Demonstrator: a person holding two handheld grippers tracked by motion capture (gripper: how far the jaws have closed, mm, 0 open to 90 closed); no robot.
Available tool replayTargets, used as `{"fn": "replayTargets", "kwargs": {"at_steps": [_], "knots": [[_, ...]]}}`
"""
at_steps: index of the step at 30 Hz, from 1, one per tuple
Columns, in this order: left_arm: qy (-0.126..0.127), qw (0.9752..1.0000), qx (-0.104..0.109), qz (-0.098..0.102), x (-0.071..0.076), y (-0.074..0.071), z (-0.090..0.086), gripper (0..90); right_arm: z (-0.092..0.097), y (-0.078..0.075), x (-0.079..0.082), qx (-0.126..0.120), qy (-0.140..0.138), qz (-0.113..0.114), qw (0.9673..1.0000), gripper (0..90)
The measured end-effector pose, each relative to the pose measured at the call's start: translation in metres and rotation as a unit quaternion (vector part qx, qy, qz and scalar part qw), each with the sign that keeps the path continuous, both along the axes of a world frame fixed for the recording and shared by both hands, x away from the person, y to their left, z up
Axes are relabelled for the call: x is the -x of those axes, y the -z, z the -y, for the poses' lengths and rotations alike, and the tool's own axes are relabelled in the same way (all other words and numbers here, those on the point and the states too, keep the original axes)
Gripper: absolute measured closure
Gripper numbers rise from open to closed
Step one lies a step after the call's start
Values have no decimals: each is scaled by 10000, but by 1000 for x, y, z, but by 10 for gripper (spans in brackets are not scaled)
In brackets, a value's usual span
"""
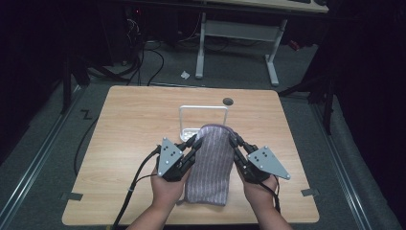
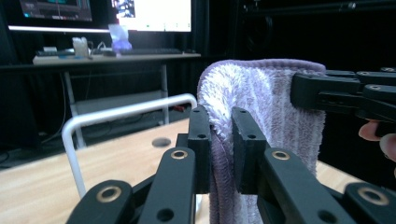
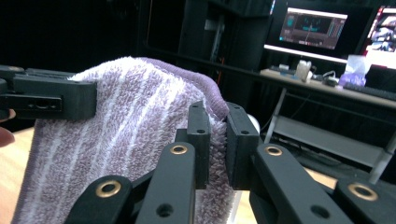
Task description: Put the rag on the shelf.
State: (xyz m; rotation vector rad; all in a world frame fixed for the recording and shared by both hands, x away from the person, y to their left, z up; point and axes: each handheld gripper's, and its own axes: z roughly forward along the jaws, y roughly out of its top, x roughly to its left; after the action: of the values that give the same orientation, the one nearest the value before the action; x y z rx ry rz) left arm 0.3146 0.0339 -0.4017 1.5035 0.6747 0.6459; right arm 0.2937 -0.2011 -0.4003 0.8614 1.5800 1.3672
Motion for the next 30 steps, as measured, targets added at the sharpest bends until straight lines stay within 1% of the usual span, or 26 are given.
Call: {"fn": "replayTargets", "kwargs": {"at_steps": [5,6,8,11,14,17,18,21,22,23,24,26,27,28,30], "knots": [[-22,9998,-9,209,-6,-19,-2,801,0,-21,-3,-63,-15,170,9998,825],[-13,9997,-3,229,-7,-23,-2,801,1,-25,-4,-55,-13,210,9998,825],[20,9996,7,270,-11,-30,-2,801,2,-33,-4,-123,7,297,9995,828],[105,9996,65,241,-17,-40,-3,802,4,-44,-6,-208,16,390,9990,829],[77,9995,56,314,-20,-47,-2,802,5,-53,-9,-252,17,468,9986,830],[41,9992,55,382,-25,-51,0,804,5,-61,-16,-239,31,486,9985,830],[24,9992,52,395,-28,-52,0,804,5,-61,-16,-239,31,486,9985,830],[-3,9992,23,392,-36,-53,2,805,6,-63,-23,-231,51,442,9987,830],[9,9992,-22,410,-38,-53,2,805,7,-64,-26,-238,71,402,9989,830],[-28,9987,-93,508,-42,-53,3,805,7,-64,-29,-252,88,356,9990,830],[-36,9987,-131,484,-45,-53,4,804,8,-65,-33,-275,91,339,9990,831],[-63,9985,-196,501,-51,-52,4,804,9,-66,-40,-315,98,285,9990,832],[-83,9984,-247,509,-55,-53,4,804,9,-66,-43,-294,118,293,9991,832],[-68,9986,-260,461,-58,-53,4,804,9,-67,-46,-294,117,298,9991,833],[-106,9982,-295,514,-65,-55,4,804,8,-69,-52,-312,134,327,9989,834]]}}
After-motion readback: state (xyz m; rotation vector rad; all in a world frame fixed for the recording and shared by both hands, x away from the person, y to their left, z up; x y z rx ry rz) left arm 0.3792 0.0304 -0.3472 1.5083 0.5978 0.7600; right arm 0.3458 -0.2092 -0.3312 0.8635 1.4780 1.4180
